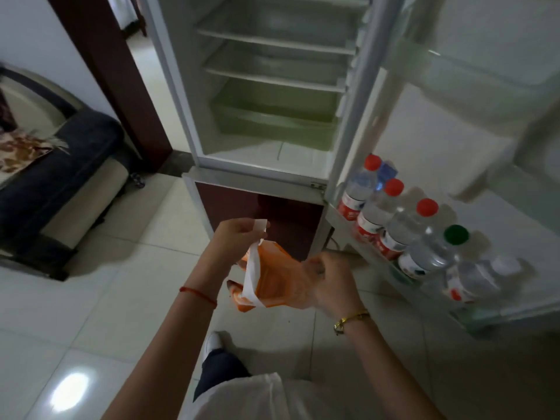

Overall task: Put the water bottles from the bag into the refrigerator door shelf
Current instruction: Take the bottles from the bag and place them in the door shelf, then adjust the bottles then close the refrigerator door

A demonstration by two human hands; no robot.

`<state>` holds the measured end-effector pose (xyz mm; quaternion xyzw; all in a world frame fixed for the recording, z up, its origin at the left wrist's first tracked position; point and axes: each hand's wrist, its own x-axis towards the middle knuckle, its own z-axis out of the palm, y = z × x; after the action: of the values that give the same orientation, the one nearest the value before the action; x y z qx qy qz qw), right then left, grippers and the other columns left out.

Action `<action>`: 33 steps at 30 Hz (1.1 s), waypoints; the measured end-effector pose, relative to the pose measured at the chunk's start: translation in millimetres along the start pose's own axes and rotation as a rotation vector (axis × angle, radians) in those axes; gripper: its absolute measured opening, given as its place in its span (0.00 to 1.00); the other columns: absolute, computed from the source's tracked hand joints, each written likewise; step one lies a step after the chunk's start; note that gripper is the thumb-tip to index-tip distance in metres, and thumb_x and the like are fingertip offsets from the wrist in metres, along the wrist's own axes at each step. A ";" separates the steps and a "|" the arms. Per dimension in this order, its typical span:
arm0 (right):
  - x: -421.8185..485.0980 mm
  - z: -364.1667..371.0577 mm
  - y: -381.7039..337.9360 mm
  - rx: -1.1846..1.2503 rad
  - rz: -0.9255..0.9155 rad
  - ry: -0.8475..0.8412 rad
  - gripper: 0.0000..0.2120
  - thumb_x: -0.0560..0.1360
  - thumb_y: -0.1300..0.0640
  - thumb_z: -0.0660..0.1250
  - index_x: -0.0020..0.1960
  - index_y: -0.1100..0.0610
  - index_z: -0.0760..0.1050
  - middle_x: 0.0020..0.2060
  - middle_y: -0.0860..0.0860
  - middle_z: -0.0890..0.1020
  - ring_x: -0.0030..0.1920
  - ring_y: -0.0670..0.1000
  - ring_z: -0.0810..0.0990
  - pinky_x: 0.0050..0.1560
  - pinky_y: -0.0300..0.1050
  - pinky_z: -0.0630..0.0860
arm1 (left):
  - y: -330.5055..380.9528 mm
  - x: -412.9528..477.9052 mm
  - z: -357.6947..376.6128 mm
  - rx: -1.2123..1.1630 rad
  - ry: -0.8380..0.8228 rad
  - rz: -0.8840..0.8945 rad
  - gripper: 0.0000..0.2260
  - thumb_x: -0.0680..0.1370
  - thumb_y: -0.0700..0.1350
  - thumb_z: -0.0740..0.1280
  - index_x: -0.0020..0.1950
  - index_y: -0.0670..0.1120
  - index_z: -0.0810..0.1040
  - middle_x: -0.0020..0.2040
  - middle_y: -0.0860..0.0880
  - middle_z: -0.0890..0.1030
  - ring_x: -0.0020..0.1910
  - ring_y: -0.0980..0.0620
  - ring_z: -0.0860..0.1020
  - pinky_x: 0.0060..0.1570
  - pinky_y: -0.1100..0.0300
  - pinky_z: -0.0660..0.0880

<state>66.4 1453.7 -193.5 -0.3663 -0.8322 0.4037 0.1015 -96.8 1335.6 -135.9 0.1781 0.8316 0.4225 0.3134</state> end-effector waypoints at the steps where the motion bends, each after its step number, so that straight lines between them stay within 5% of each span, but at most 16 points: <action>1: 6.0 10.9 -5.4 -0.011 -0.001 -0.016 0.09 0.74 0.50 0.70 0.47 0.56 0.79 0.43 0.50 0.82 0.45 0.49 0.80 0.43 0.43 0.78 | -7.5 6.7 -7.3 0.037 0.018 0.000 0.11 0.77 0.44 0.67 0.58 0.43 0.82 0.52 0.42 0.83 0.44 0.49 0.81 0.39 0.62 0.77; 8: 45.2 84.0 -65.8 -0.022 -0.012 -0.033 0.07 0.76 0.52 0.67 0.46 0.55 0.80 0.41 0.49 0.82 0.47 0.53 0.79 0.51 0.52 0.77 | -51.6 51.5 -69.0 0.284 0.129 -0.008 0.14 0.74 0.51 0.69 0.57 0.47 0.84 0.54 0.49 0.84 0.51 0.51 0.79 0.43 0.64 0.68; 11: 58.9 114.1 -88.2 -0.006 -0.010 -0.019 0.07 0.76 0.52 0.67 0.45 0.55 0.80 0.41 0.50 0.83 0.48 0.55 0.79 0.50 0.53 0.77 | -72.7 69.4 -101.1 0.315 0.156 -0.028 0.12 0.74 0.50 0.70 0.53 0.45 0.85 0.49 0.47 0.85 0.46 0.50 0.80 0.39 0.63 0.72; 14: 70.4 141.1 -108.7 -0.018 -0.019 -0.014 0.07 0.76 0.52 0.66 0.44 0.54 0.79 0.41 0.50 0.83 0.47 0.55 0.80 0.48 0.49 0.77 | -93.3 87.1 -134.2 0.313 0.152 -0.061 0.13 0.74 0.51 0.69 0.51 0.44 0.85 0.48 0.46 0.85 0.46 0.48 0.81 0.47 0.56 0.79; 23: 94.3 191.1 -158.9 0.018 -0.043 0.006 0.08 0.76 0.49 0.65 0.45 0.52 0.79 0.43 0.50 0.82 0.50 0.55 0.80 0.48 0.52 0.79 | -135.3 121.0 -212.4 0.176 0.238 -0.105 0.16 0.76 0.44 0.68 0.62 0.41 0.80 0.61 0.44 0.82 0.58 0.48 0.80 0.57 0.57 0.76; 33: 103.7 188.1 -188.3 0.075 -0.066 0.141 0.13 0.77 0.49 0.64 0.59 0.51 0.76 0.54 0.48 0.81 0.61 0.50 0.75 0.58 0.49 0.78 | -97.5 123.9 -248.8 0.082 0.360 0.219 0.15 0.78 0.46 0.67 0.63 0.46 0.79 0.60 0.48 0.82 0.57 0.52 0.80 0.57 0.55 0.77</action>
<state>-194.0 1336.6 -189.0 -0.3620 -0.8191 0.4040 0.1868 -358.6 1201.5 -150.1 0.2016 0.8663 0.4449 0.1046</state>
